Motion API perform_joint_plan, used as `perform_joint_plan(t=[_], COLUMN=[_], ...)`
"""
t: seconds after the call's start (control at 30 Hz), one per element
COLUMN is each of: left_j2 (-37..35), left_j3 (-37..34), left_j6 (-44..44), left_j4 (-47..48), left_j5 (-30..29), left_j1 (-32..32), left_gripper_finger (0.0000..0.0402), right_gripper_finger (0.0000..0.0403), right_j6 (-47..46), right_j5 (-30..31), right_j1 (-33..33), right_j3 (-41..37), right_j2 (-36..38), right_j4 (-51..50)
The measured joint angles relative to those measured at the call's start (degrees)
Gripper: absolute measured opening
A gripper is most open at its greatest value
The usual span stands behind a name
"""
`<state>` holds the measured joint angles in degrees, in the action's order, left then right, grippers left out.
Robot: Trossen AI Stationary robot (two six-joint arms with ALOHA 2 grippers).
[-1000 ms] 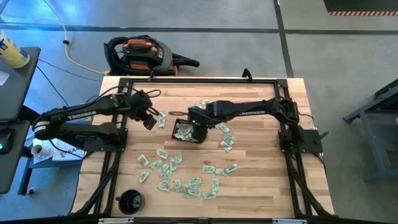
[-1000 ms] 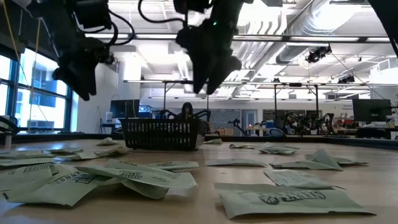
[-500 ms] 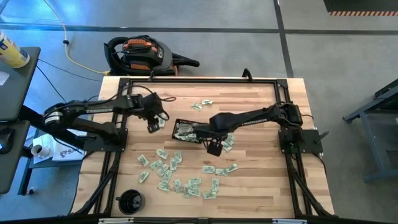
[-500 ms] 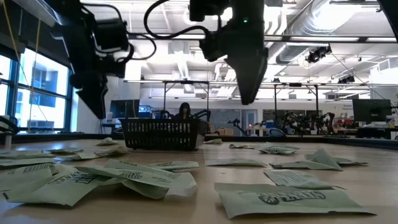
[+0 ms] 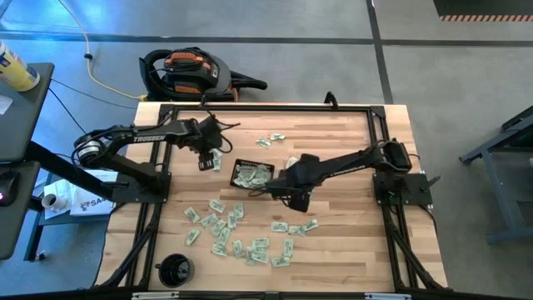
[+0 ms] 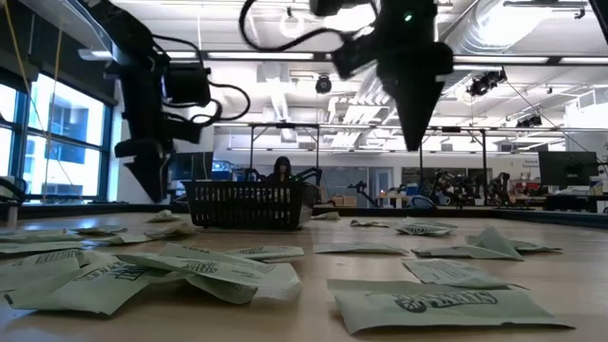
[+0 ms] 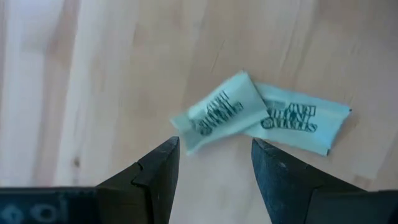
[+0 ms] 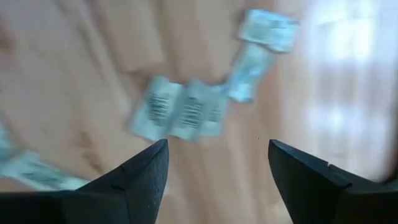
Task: Pick and place Stevia / Truvia into bins
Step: Put the green stevia packet into the black basket
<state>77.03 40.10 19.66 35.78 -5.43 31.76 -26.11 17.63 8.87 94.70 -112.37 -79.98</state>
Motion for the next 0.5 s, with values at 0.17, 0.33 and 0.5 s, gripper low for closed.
perform_joint_plan(t=[0.17,0.33,0.5], left_j2=[0.17,1.20,1.60], left_j3=[0.44,0.43,0.43], left_j6=[7.95,11.06,13.14], left_j4=[-2.75,-2.88,-2.32], left_j5=[2.19,3.15,3.32], left_j1=[1.09,2.36,3.97], left_gripper_finger=[0.0232,0.0232,0.0232], right_gripper_finger=[0.0265,0.0265,0.0265], right_j6=[-5.36,-22.46,-35.67], right_j5=[6.57,5.89,5.95], right_j1=[1.62,4.38,7.67], right_j3=[-6.05,-20.60,-29.73], right_j2=[7.10,18.62,27.43], right_j4=[-0.99,1.41,4.21])
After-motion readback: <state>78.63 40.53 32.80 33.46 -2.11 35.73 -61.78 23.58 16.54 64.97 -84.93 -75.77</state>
